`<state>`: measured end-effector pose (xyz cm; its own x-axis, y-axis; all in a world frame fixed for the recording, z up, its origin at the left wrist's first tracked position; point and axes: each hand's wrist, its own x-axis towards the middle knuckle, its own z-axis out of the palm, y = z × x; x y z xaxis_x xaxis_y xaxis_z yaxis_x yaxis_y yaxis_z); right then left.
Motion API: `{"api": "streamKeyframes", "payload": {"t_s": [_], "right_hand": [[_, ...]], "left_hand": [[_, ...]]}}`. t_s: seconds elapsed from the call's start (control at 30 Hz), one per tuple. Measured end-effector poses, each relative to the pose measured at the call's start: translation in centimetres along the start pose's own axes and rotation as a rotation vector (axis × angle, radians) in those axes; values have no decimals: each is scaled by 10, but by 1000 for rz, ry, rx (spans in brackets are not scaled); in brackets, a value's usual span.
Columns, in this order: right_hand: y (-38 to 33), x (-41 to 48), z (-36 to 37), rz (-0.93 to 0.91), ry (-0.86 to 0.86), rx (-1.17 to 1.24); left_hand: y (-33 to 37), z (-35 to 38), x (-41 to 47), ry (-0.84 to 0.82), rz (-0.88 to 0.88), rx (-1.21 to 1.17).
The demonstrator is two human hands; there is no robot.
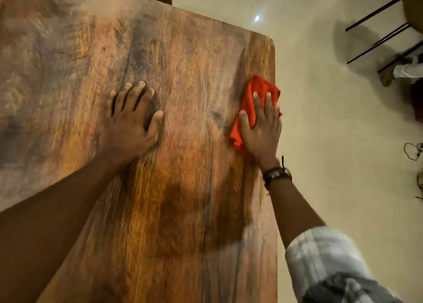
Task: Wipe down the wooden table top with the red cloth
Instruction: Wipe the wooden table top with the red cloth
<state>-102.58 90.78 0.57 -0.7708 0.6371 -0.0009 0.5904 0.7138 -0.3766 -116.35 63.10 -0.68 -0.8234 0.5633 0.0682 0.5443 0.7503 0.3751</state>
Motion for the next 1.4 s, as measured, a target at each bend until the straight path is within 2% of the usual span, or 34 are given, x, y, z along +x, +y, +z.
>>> {"api": "streamKeyframes", "payload": {"t_s": [0.23, 0.33, 0.4, 0.47, 0.53, 0.67, 0.77, 0.87, 0.97, 1.1, 1.23, 1.3, 1.4], "right_hand": [[0, -237, -8, 151, -16, 5], [-23, -276, 0, 164, -79, -32], [-48, -279, 7, 56, -144, -59], [-71, -263, 16, -131, -188, -75], [-84, -230, 23, -210, -181, -69], [-97, -128, 39, -37, -52, -38], [-108, -32, 48, 59, 13, -84], [-134, 66, 53, 141, -44, -55], [-189, 126, 74, 91, -79, -59], [-299, 143, 121, -93, -142, -67], [-412, 112, 168, -324, -171, -98], [-443, 92, 179, -464, -223, -122], [-436, 95, 176, -567, -295, -78]], "left_hand": [[1, 0, -3, 8, 15, 4], [4, -2, -3, -2, 15, 18], [7, -3, -4, -7, 8, 23], [8, -5, -3, -7, -6, 14], [9, -6, -5, -13, -3, -12], [-12, -20, 6, -7, 65, -56], [-52, -41, 30, 71, 44, -77], [-96, -56, 56, 96, -34, -65], [-132, -69, 72, 99, -37, -90], [-167, -85, 76, 133, -83, -135], [-208, -103, 67, 246, -132, -76], [-224, -113, 60, 255, -157, -69], [-239, -115, 45, 141, -199, -10]]}}
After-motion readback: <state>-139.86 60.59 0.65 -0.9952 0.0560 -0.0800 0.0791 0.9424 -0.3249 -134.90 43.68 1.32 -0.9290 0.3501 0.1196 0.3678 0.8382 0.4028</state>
